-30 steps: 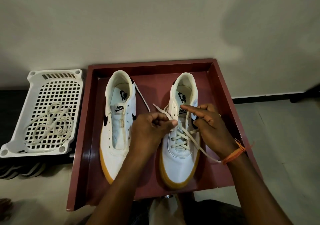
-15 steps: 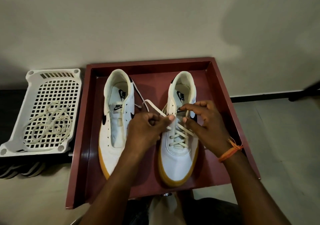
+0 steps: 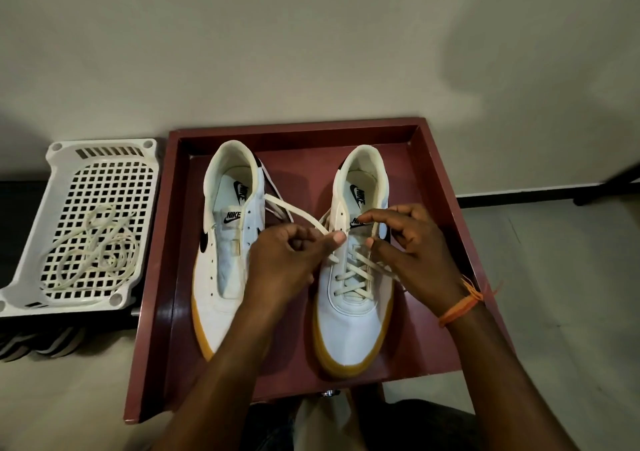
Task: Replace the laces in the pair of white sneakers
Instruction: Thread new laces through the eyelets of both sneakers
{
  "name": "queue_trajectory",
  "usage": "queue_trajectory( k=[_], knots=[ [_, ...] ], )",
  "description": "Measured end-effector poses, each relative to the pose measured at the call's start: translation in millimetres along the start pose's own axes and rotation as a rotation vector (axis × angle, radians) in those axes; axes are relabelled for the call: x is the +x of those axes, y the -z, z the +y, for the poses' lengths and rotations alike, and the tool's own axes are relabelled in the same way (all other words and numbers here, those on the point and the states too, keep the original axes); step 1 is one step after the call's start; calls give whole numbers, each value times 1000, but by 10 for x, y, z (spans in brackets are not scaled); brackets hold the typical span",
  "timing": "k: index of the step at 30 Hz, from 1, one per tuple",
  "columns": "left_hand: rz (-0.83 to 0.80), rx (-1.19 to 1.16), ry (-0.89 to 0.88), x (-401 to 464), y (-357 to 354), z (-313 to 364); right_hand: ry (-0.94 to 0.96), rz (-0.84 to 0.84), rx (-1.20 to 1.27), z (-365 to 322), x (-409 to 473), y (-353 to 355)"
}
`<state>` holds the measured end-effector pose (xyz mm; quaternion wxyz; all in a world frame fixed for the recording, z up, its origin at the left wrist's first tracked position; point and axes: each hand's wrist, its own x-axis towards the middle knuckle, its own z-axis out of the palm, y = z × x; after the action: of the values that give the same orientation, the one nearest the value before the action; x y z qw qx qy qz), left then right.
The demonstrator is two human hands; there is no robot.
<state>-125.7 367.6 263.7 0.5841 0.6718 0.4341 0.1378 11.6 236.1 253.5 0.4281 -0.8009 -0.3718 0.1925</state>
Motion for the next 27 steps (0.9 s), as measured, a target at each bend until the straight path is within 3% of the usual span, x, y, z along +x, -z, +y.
queue_trajectory(
  k=[5,11,16,19,23,25,27],
  knots=[
    [-8,43,-89,6,-53,-29,-4,8,7,-10,5,-21],
    [284,-185,-111,90,37,-24,-3,11,18,-5,5,-23],
    [-42,60,-26,33,-25,-88,-4,18,12,-4,2,-21],
    [7,117,-137,17,-82,-87,3,27,7,-7,0,-34],
    [279,-41,-165,118,99,-43,0,18,16,-10,7,-33],
    [256,23,-177,129,193,-38,1,29,9,-7,7,-33],
    [123,105,-135,73,145,-30,5,35,3,-7,4,-43]
  ],
)
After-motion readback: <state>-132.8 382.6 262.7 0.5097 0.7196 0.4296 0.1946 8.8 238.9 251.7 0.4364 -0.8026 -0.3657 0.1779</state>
